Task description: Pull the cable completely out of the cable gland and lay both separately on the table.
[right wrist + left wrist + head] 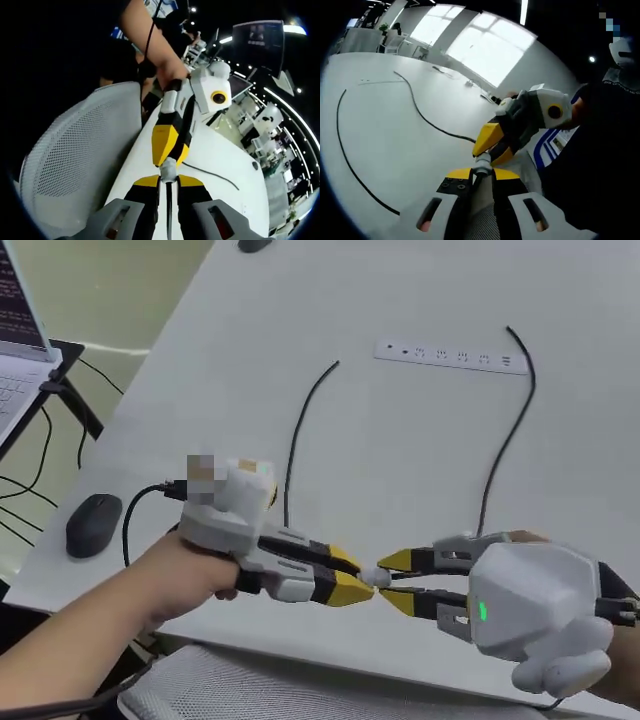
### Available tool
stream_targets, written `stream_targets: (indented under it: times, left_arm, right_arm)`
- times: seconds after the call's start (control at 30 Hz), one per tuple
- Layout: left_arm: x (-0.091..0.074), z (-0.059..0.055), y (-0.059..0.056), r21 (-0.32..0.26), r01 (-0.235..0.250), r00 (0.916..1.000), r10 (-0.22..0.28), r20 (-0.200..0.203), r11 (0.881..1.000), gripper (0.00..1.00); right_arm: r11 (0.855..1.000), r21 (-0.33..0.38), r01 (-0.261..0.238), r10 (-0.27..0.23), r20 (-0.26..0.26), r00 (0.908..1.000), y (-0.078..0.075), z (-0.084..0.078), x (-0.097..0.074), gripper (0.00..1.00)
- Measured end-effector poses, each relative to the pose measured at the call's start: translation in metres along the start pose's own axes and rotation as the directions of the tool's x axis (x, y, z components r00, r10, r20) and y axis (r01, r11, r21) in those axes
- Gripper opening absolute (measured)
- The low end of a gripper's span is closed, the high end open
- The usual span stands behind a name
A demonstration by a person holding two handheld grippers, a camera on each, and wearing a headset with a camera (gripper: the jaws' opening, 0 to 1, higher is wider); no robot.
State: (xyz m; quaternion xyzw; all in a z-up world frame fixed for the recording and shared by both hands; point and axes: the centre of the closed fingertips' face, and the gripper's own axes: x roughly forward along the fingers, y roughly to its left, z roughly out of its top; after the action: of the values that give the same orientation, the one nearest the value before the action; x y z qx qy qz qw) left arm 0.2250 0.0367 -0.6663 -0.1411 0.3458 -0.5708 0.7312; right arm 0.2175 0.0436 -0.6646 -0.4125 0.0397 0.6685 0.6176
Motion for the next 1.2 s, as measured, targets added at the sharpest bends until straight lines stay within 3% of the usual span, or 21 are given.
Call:
stream_targets:
  times: [0.17, 0.23, 0.33, 0.37, 0.4, 0.43, 0.47, 0.5, 0.57, 0.6, 0.63, 0.67, 0.7, 0.73, 0.77, 0.83, 0.87, 0.9, 0.93, 0.97, 1.2]
  left_arm:
    - [0.000, -0.001, -0.002, 0.060, -0.014, 0.9999, 0.014, 0.003, 0.998, 0.15]
    - [0.000, -0.001, -0.001, 0.066, -0.024, 0.9997, 0.024, 0.002, 0.998, 0.15]
    - [-0.001, -0.004, 0.001, 0.103, -0.034, 0.9993, 0.035, -0.014, 0.994, 0.15]
    - [-0.001, -0.004, 0.001, 0.116, -0.035, 0.9991, 0.038, -0.019, 0.993, 0.15]
    - [-0.002, -0.007, 0.002, 0.160, -0.044, 0.9981, 0.050, -0.037, 0.986, 0.15]
    - [-0.002, -0.009, 0.002, 0.204, -0.049, 0.9973, 0.059, -0.044, 0.978, 0.15]
    - [-0.002, -0.010, 0.000, 0.192, -0.048, 0.9972, 0.058, -0.047, 0.980, 0.15]
    - [-0.002, -0.011, 0.000, 0.193, -0.047, 0.9970, 0.058, -0.052, 0.980, 0.15]
    - [-0.002, -0.012, 0.000, 0.213, -0.050, 0.9968, 0.062, -0.051, 0.976, 0.15]
    - [-0.002, -0.012, -0.001, 0.221, -0.052, 0.9965, 0.065, -0.052, 0.974, 0.15]
    - [-0.002, -0.011, -0.001, 0.222, -0.052, 0.9965, 0.065, -0.052, 0.974, 0.15]
    - [-0.001, -0.011, -0.001, 0.227, -0.052, 0.9966, 0.065, -0.051, 0.972, 0.15]
    - [-0.001, -0.011, -0.002, 0.234, -0.052, 0.9966, 0.066, -0.050, 0.971, 0.15]
    - [-0.001, -0.011, -0.002, 0.238, -0.052, 0.9966, 0.066, -0.050, 0.970, 0.15]
    - [-0.001, -0.010, -0.002, 0.240, -0.053, 0.9966, 0.066, -0.050, 0.969, 0.15]
    - [-0.001, -0.010, -0.002, 0.241, -0.052, 0.9965, 0.066, -0.052, 0.969, 0.15]
    - [-0.001, -0.010, -0.002, 0.245, -0.051, 0.9964, 0.066, -0.054, 0.968, 0.15]
    - [-0.001, -0.010, -0.003, 0.247, -0.050, 0.9964, 0.065, -0.054, 0.968, 0.15]
    - [-0.001, -0.010, -0.004, 0.250, -0.048, 0.9964, 0.064, -0.056, 0.967, 0.15]
    - [-0.001, -0.010, -0.004, 0.252, -0.047, 0.9964, 0.063, -0.056, 0.967, 0.15]
    - [0.002, -0.011, -0.004, 0.257, -0.041, 0.9958, 0.060, -0.069, 0.966, 0.15]
  right_arm:
    - [0.997, 0.072, -0.012, 0.012, 0.004, 0.9999, -0.001, 0.001, -0.001, 0.08]
    - [0.976, 0.216, -0.015, 0.014, 0.008, 0.9999, -0.003, -0.001, -0.003, 0.09]
    - [0.947, 0.317, -0.050, 0.030, 0.068, 0.9973, -0.005, 0.001, -0.006, 0.11]
    - [0.920, 0.384, -0.077, 0.043, 0.095, 0.9945, -0.004, 0.002, -0.006, 0.15]
    - [0.847, 0.510, -0.150, 0.083, 0.151, 0.9850, 0.001, 0.005, -0.008, 0.20]
    - [0.806, 0.575, -0.142, 0.074, 0.139, 0.9875, -0.004, -0.002, -0.010, 0.25]
    - [0.786, 0.595, -0.168, 0.087, 0.163, 0.9828, -0.004, -0.002, -0.011, 0.25]
    - [0.733, 0.630, -0.255, 0.128, 0.240, 0.9623, 0.002, 0.004, -0.013, 0.24]
    - [0.699, 0.665, -0.263, 0.133, 0.240, 0.9616, 0.001, -0.003, -0.013, 0.20]
    - [0.631, 0.708, -0.318, 0.164, 0.279, 0.9461, 0.005, -0.002, -0.014, 0.18]
    - [0.589, 0.733, -0.340, 0.175, 0.295, 0.9393, 0.006, -0.004, -0.014, 0.18]
    - [0.588, 0.741, -0.324, 0.153, 0.292, 0.9441, 0.001, -0.010, -0.011, 0.17]
    - [0.566, 0.755, -0.331, 0.147, 0.302, 0.9417, 0.000, -0.010, -0.010, 0.17]
    - [0.489, 0.788, -0.374, 0.165, 0.337, 0.9270, 0.003, -0.006, -0.011, 0.18]
    - [0.445, 0.811, -0.379, 0.172, 0.337, 0.9255, 0.002, -0.009, -0.010, 0.20]
    - [0.441, 0.808, -0.390, 0.136, 0.370, 0.9191, -0.005, -0.008, -0.009, 0.20]
    - [0.377, 0.816, -0.437, 0.157, 0.409, 0.8989, -0.001, -0.003, -0.010, 0.20]
    - [0.362, 0.819, -0.446, 0.158, 0.417, 0.8949, -0.001, -0.001, -0.010, 0.20]
    - [0.366, 0.815, -0.449, 0.155, 0.422, 0.8932, -0.001, -0.002, -0.008, 0.20]
    - [0.339, 0.813, -0.474, 0.168, 0.443, 0.8806, 0.002, 0.003, -0.009, 0.19]
    - [0.319, 0.817, -0.479, 0.186, 0.442, 0.8775, 0.006, 0.000, -0.004, 0.14]
